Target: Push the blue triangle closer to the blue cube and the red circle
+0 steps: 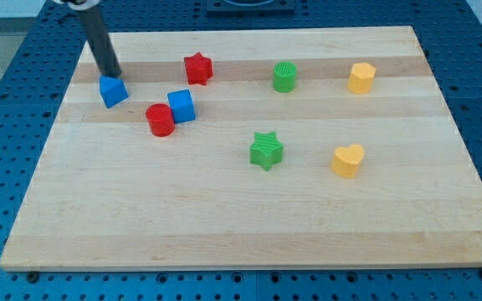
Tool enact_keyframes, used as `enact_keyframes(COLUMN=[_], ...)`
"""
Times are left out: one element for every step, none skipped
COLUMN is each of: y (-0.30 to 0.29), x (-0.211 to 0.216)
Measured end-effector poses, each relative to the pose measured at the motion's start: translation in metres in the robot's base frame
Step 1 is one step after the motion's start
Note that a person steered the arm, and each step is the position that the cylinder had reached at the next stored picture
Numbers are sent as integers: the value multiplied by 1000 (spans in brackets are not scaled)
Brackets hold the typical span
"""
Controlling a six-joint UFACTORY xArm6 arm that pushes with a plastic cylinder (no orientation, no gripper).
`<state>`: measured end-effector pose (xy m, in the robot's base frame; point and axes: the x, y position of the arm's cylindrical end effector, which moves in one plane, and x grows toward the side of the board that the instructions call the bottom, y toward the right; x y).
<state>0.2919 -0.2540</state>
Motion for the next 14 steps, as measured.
enact_keyframes(y=[-28,-44,-27,-11,17,27,48,50,66,65,37,13,-8,-6], x=[-3,6,34,47,54,64,101,115,116,116,98,115,100,80])
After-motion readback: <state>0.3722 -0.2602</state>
